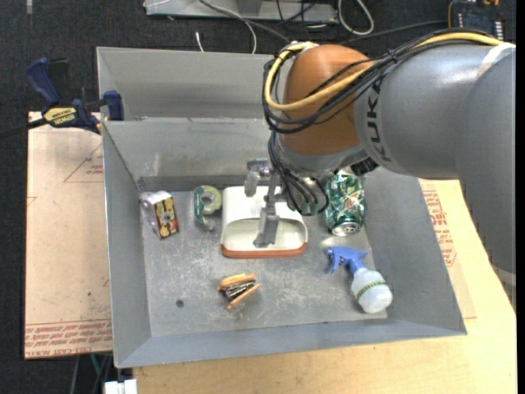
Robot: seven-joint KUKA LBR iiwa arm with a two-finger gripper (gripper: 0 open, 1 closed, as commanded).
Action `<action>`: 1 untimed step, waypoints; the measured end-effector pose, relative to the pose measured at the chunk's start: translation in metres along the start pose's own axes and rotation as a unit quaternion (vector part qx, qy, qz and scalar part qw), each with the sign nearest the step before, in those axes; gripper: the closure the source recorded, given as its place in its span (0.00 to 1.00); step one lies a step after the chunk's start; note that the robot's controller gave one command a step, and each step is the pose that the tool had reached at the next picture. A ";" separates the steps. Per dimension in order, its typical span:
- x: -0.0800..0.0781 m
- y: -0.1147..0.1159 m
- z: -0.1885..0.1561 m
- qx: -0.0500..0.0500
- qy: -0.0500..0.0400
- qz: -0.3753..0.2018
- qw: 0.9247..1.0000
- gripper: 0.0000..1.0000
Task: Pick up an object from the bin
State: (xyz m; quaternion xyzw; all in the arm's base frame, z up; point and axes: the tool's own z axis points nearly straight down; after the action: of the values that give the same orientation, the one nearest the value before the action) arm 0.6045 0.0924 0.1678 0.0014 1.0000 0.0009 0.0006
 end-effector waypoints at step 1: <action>0.000 0.000 0.000 0.000 0.000 0.000 1.000 0.00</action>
Offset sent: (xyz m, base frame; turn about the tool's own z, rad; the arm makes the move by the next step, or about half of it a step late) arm 0.0113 -0.0437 -0.0978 -0.1831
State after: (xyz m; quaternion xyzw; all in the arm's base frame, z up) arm 0.6045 0.0924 0.1678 0.0013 1.0000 0.0009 0.0006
